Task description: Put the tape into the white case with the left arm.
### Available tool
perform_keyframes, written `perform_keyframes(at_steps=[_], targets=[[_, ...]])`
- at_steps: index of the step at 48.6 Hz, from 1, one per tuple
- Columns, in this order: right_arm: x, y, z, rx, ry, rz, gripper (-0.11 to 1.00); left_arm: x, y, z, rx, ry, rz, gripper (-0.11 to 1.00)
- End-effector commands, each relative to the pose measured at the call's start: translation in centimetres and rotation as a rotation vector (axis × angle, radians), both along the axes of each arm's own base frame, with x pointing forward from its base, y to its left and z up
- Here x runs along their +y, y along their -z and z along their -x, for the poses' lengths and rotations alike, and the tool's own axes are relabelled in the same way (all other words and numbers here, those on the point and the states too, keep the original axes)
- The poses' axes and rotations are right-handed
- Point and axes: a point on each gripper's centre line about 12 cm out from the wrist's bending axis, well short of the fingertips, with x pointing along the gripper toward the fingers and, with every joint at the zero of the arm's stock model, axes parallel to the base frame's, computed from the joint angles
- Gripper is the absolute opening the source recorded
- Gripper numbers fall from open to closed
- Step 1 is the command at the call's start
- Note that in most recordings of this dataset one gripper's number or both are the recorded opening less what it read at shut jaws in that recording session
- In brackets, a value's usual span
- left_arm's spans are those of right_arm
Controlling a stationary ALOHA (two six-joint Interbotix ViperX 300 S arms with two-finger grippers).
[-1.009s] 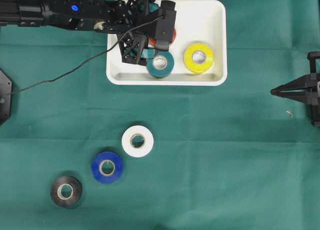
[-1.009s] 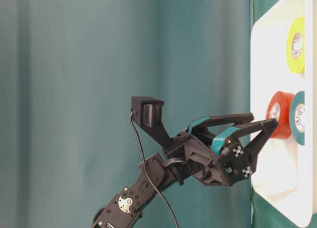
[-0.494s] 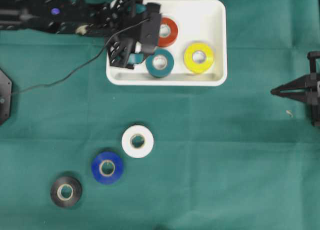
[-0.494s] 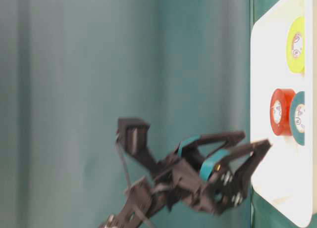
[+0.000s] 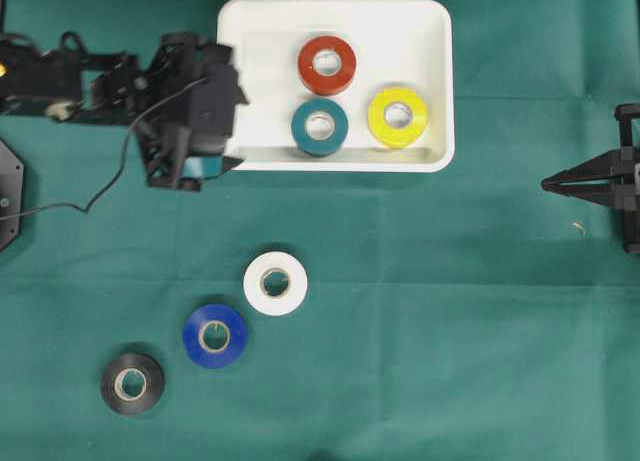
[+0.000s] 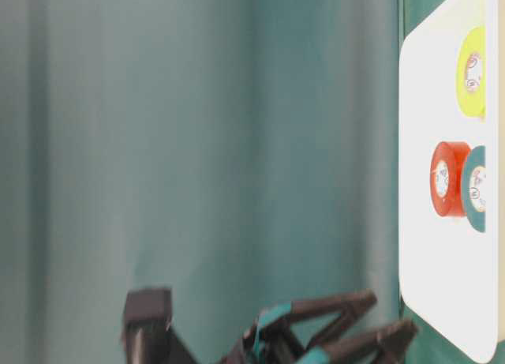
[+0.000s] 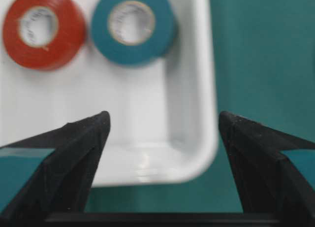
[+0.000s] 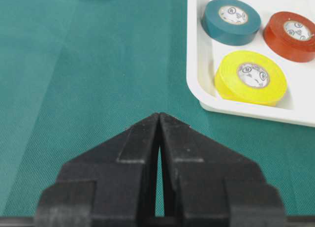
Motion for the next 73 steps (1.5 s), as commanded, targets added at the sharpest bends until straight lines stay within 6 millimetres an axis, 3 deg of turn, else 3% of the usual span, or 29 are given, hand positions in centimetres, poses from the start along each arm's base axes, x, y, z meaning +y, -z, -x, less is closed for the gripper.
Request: perform_keyframes(at_steps=[1,24,39,52,73], targets=[[0.0,-0.4,-0.2,-0.014,0.002,-0.001,-0.09,-0.9,-1.2,0.8,-0.045,0.007,0.011,0.90],[0.0,-0.5,-0.2,-0.015,0.001,0.000,-0.09,-4.8,-1.8,6.5,-0.118,0.048,0.089,0.90],[0.0,-0.5,-0.2,-0.015,0.002,-0.001,-0.09,-5.7,-1.6,9.5,-0.157,0.088,0.096,0.90],[0.0,-0.5,-0.2,-0.015,0.002,-0.001,-0.09,-5.9,-1.6,11.1,-0.192,0.071,0.124,0.90],[0.0,-0.4,-0.2,-0.014,0.001,0.000,-0.09,-5.9,-1.4,11.1,-0.189,0.071,0.124,0.90]])
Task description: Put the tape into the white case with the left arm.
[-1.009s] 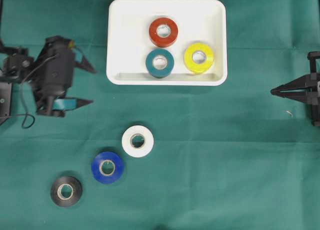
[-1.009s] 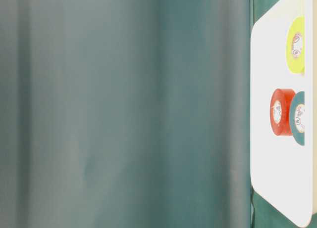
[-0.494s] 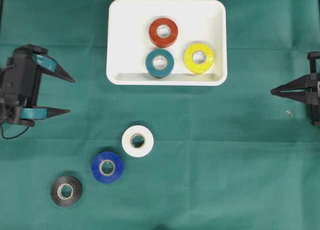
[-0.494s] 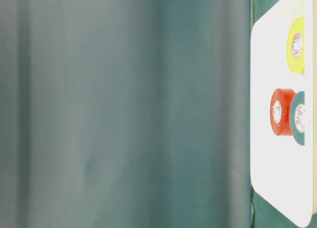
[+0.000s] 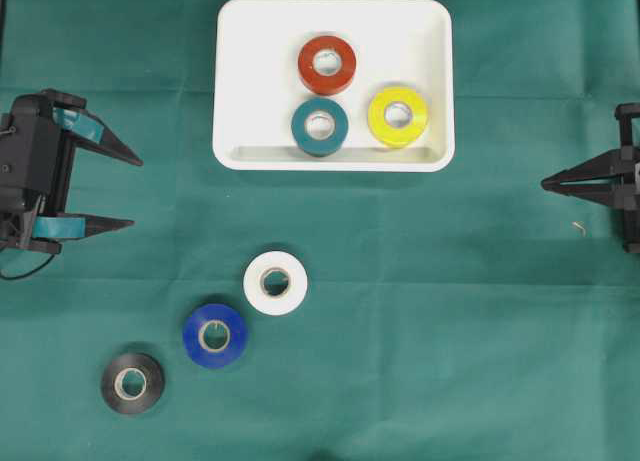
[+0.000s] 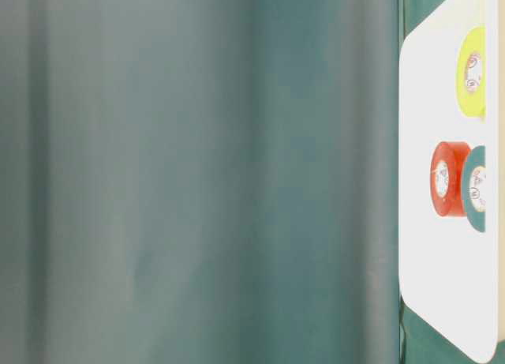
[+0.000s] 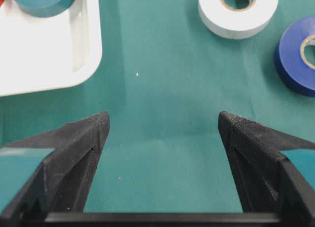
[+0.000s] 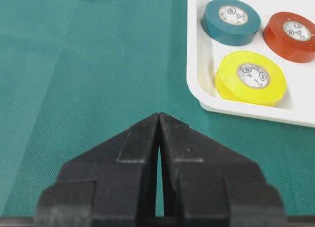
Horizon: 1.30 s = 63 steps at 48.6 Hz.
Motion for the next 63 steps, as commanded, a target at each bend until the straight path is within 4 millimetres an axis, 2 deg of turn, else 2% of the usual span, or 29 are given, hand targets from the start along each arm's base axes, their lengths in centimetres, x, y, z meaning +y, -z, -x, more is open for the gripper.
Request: perform_keyframes(at_steps=[1,12,26,37,63], targets=[[0.0,-0.4,-0.2,-0.014,0.000,0.000,-0.09,-0.1,-0.4,-0.3,-0.014,0.000,0.006,0.90],[0.0,-0.4,-0.2,-0.014,0.000,-0.001,-0.09,-0.4,0.3,-0.8,0.025,0.016,0.003,0.90],[0.0,-0.4,-0.2,-0.014,0.000,0.000,-0.09,-2.2,1.2,-2.6,0.061,0.090,-0.001,0.90],[0.0,-0.4,-0.2,-0.014,0.000,-0.001,-0.09,-3.7,1.4,-4.6,0.068,0.134,-0.002,0.90],[0.0,-0.4,-0.2,-0.014,0.000,-0.001,-0.09,-4.8,2.2,-10.3,0.133,0.142,-0.012,0.90]])
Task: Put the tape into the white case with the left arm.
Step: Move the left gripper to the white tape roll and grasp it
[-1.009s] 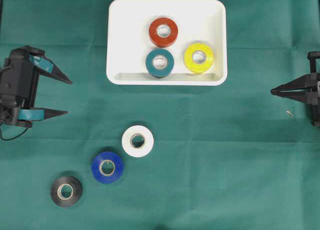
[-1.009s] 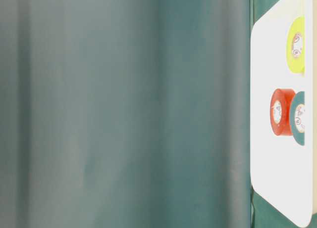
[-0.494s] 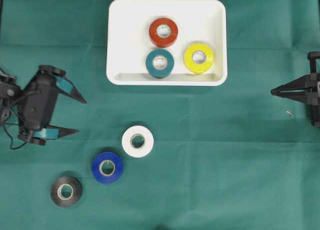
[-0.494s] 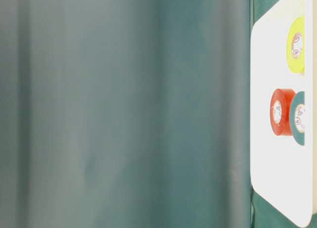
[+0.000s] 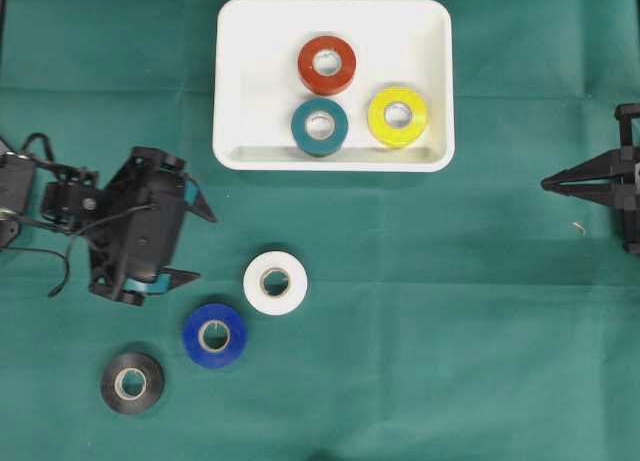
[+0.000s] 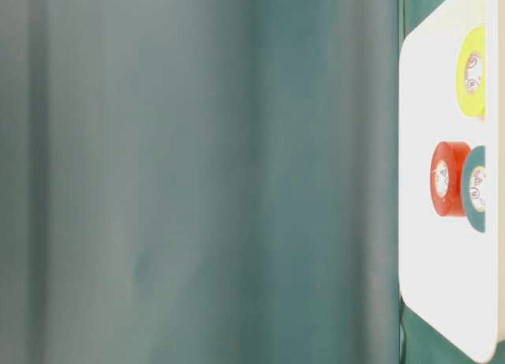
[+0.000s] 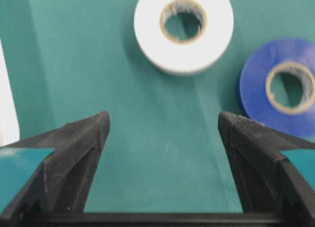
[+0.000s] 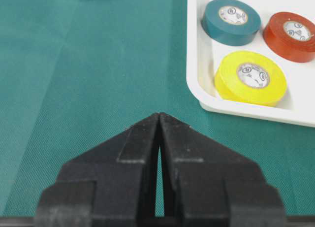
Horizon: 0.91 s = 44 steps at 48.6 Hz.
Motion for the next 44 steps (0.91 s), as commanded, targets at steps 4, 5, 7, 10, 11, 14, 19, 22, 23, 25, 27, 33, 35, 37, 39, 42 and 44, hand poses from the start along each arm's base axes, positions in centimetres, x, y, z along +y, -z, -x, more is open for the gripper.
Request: perform_keyframes(at_steps=[4,5,7,10,11,14,19,22,23,25,27,33,35,37,39,42,44], targets=[[0.0,-0.4,-0.2,-0.012,0.000,-0.001,-0.09,-0.5,-0.8,-2.3,-0.026,0.005,0.005,0.90],[0.0,-0.4,-0.2,-0.012,0.000,-0.001,-0.09,-0.6,-0.8,-2.5,-0.024,0.005,0.004,0.90],[0.0,-0.4,-0.2,-0.012,0.000,-0.001,-0.09,-0.6,-0.6,-3.0,-0.020,0.004,0.003,0.90],[0.0,-0.4,-0.2,-0.012,0.000,0.000,-0.09,-0.8,-0.3,-3.9,-0.013,0.008,-0.001,0.90],[0.0,-0.4,-0.2,-0.014,0.000,0.000,-0.09,-0.9,-0.2,-4.1,-0.010,0.008,-0.002,0.90],[0.0,-0.4,-0.2,-0.012,0.000,0.000,-0.09,-1.0,0.2,-4.9,-0.001,0.008,-0.003,0.90],[0.0,-0.4,-0.2,-0.012,0.000,0.000,-0.09,-1.2,0.9,-5.9,0.016,0.009,-0.007,0.90],[0.0,-0.4,-0.2,-0.012,0.000,-0.001,-0.09,-1.3,1.3,-6.7,0.023,0.011,-0.011,0.90],[0.0,-0.4,-0.2,-0.012,0.000,0.000,-0.09,-1.3,1.4,-6.9,0.024,0.011,-0.012,0.90],[0.0,-0.4,-0.2,-0.012,0.000,0.000,-0.09,-1.4,1.5,-7.2,0.024,0.012,-0.012,0.90],[0.0,-0.4,-0.2,-0.014,0.000,0.000,-0.09,-1.4,1.7,-7.5,0.027,0.011,-0.012,0.90],[0.0,-0.4,-0.2,-0.014,0.000,-0.001,-0.09,-1.4,2.1,-8.3,0.035,0.010,-0.016,0.90],[0.0,-0.4,-0.2,-0.012,0.000,-0.001,-0.09,-1.4,2.3,-8.6,0.038,0.008,-0.016,0.90],[0.0,-0.4,-0.2,-0.012,0.000,0.000,-0.09,-1.4,2.5,-8.7,0.041,0.008,-0.017,0.90],[0.0,-0.4,-0.2,-0.012,0.000,0.000,-0.09,-1.4,2.6,-8.9,0.044,0.008,-0.018,0.90],[0.0,-0.4,-0.2,-0.014,0.000,-0.001,-0.09,-1.4,2.8,-9.0,0.047,0.006,-0.019,0.90],[0.0,-0.4,-0.2,-0.014,0.000,0.000,-0.09,-1.4,2.8,-9.1,0.046,0.007,-0.020,0.90]])
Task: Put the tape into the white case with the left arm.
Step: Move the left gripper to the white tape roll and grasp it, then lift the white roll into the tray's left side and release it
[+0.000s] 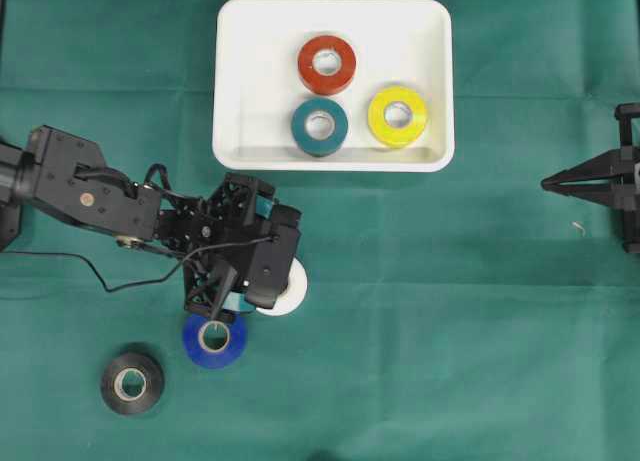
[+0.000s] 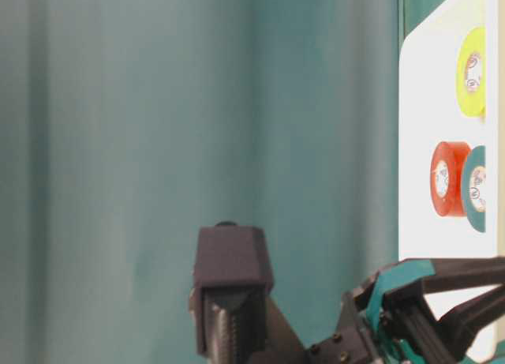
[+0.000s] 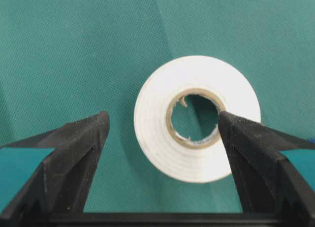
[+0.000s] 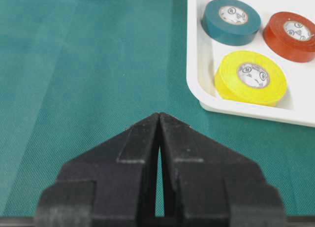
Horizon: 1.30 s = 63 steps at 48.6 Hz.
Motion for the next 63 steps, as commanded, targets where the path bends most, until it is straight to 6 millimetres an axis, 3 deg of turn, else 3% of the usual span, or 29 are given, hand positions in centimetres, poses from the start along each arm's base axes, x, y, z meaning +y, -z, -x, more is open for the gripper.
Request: perform_keyframes(at_steps=[1,15,32,53,58,63], targets=[[0.0,-0.4,-0.2,-0.014,0.000,-0.001,-0.09,0.1,-1.1,-0.8,-0.038,-0.002,0.003,0.90],[0.0,-0.4,-0.2,-0.014,0.000,0.000,-0.09,0.4,-0.9,-0.8,-0.033,0.006,-0.012,0.90],[0.0,-0.4,-0.2,-0.014,0.000,-0.001,-0.09,1.2,1.5,-1.7,0.019,-0.003,-0.029,0.90],[0.0,-0.4,-0.2,-0.014,0.000,-0.001,-0.09,1.1,2.6,-2.2,0.041,-0.004,-0.032,0.88],[0.0,-0.4,-0.2,-0.014,0.000,-0.001,-0.09,1.1,2.7,-2.2,0.046,-0.004,-0.032,0.77],[0.0,-0.4,-0.2,-0.014,0.000,-0.001,-0.09,1.1,2.6,-2.1,0.049,-0.004,-0.033,0.51]])
